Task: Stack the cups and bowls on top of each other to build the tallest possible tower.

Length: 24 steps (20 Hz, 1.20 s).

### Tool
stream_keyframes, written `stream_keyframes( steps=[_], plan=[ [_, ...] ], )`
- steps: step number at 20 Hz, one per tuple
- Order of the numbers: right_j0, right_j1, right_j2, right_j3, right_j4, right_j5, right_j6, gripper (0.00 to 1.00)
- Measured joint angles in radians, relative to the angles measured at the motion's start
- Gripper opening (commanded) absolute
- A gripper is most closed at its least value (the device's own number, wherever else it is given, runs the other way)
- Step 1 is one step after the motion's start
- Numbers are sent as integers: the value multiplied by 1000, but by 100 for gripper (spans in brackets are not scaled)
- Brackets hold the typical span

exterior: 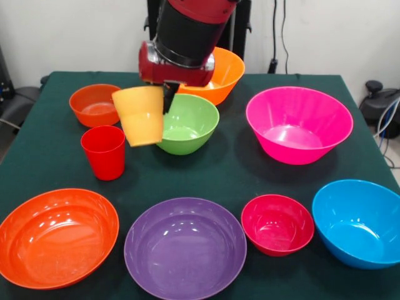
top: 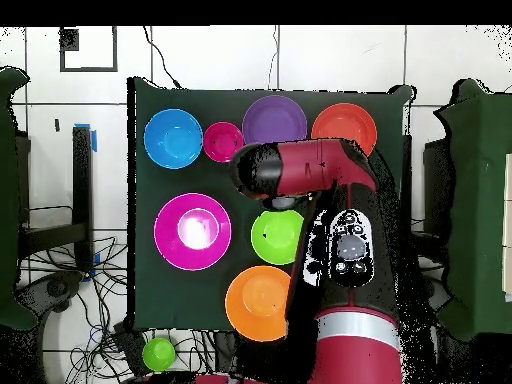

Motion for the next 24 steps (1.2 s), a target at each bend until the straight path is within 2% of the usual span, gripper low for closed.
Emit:
stream_keyframes(
  steps=[11, 17, 24],
  plan=[
    [-15, -39, 1, -11, -67, 135, -30, 0],
    [-15, -26, 1, -46, -126, 182, -32, 0],
    [-16, 16, 2, -82, -143, 237, -32, 0]
  ],
)
